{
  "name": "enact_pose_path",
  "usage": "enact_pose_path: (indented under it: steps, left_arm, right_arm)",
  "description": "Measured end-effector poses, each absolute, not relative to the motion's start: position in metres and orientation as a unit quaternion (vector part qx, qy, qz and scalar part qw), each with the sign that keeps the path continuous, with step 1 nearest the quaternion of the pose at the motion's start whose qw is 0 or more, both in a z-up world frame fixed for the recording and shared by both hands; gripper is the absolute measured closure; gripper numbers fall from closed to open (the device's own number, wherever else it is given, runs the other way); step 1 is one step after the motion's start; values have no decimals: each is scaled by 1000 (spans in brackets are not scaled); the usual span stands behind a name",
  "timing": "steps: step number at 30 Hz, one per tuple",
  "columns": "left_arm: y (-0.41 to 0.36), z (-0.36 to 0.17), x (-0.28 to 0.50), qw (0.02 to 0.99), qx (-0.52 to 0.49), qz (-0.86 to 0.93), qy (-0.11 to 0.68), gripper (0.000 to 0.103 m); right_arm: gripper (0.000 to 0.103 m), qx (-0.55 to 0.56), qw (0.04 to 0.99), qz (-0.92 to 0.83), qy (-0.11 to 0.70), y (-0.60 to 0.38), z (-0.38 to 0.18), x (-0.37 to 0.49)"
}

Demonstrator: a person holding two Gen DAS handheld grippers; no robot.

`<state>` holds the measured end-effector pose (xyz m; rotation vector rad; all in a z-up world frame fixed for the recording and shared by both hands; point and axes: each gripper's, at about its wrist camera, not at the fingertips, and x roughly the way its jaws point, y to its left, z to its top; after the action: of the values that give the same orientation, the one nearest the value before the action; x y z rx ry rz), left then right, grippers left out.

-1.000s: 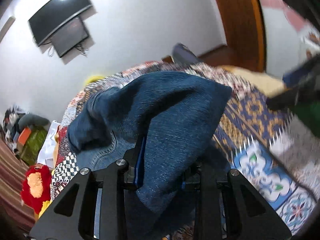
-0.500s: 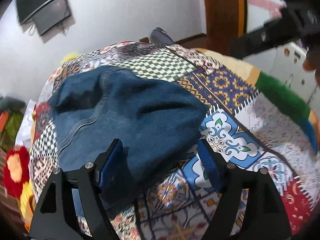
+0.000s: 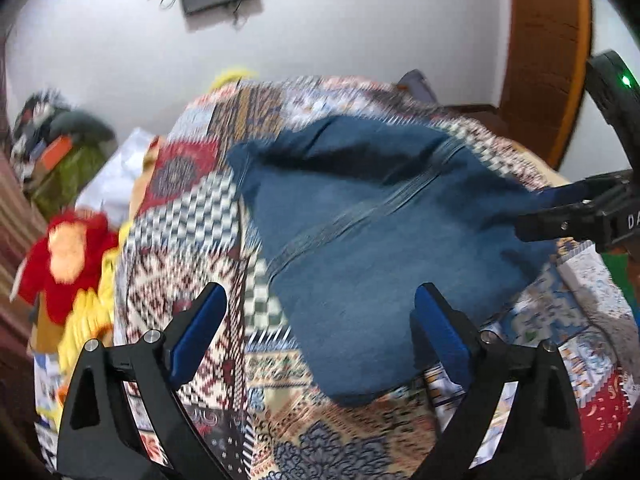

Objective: Fold large clothes
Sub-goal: 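Lower the folded jacket onto the bed and open the left tool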

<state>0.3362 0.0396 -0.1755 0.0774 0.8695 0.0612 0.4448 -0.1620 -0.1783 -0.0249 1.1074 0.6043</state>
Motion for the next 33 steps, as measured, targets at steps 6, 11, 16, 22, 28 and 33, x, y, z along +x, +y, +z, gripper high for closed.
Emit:
enact_pose_path:
  steps: [6,11,16,22,28,33]
  left_arm:
    - [60,-204,327,897,-24,40,439,6]
    - [69,-205,321,896,-54,42,440,5]
    - [69,-195,320,899,-13,58,433,5]
    - [73,-178,325,911,-9,56,409,5]
    - [80,-166,350,917,-8,51,395,5]
    - [91,-170,386,913,-34,46,403,5]
  right_arm:
    - [3,-29,794,261,548,-175,-214,452]
    - [3,-13,791,243,562,-198,-210,453]
    - [3,-48,811,235,534,-197,-185,448]
    - [3,-70,817,264,507,-164,-165,456]
    - [3,-111,814,305,481,-109,-151,476]
    - [3,-155,812,302,475,-69,-155,510]
